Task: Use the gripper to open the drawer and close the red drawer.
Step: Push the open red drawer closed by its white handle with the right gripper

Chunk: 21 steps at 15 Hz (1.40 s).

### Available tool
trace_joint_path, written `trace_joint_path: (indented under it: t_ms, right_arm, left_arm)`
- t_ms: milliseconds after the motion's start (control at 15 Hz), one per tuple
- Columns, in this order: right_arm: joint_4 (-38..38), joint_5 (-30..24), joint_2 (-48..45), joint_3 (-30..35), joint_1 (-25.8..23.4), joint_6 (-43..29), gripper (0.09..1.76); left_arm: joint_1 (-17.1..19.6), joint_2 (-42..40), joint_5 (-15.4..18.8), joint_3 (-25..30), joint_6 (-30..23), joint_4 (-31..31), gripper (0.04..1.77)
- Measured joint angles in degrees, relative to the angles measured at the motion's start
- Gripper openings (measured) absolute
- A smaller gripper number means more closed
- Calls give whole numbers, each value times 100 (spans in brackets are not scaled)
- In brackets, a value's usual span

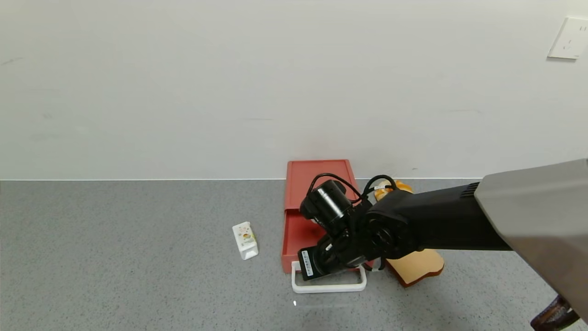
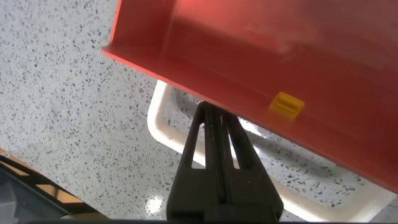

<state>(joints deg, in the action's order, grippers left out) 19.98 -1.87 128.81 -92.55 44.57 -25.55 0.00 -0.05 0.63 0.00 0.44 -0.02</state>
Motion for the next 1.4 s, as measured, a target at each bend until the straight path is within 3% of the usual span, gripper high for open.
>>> trace_joint_path:
  t_ms: [1400]
  right_arm:
    - [-289, 0, 311, -640, -391, 452, 12]
  left_arm:
    - [0, 0, -1, 0, 0, 0, 172]
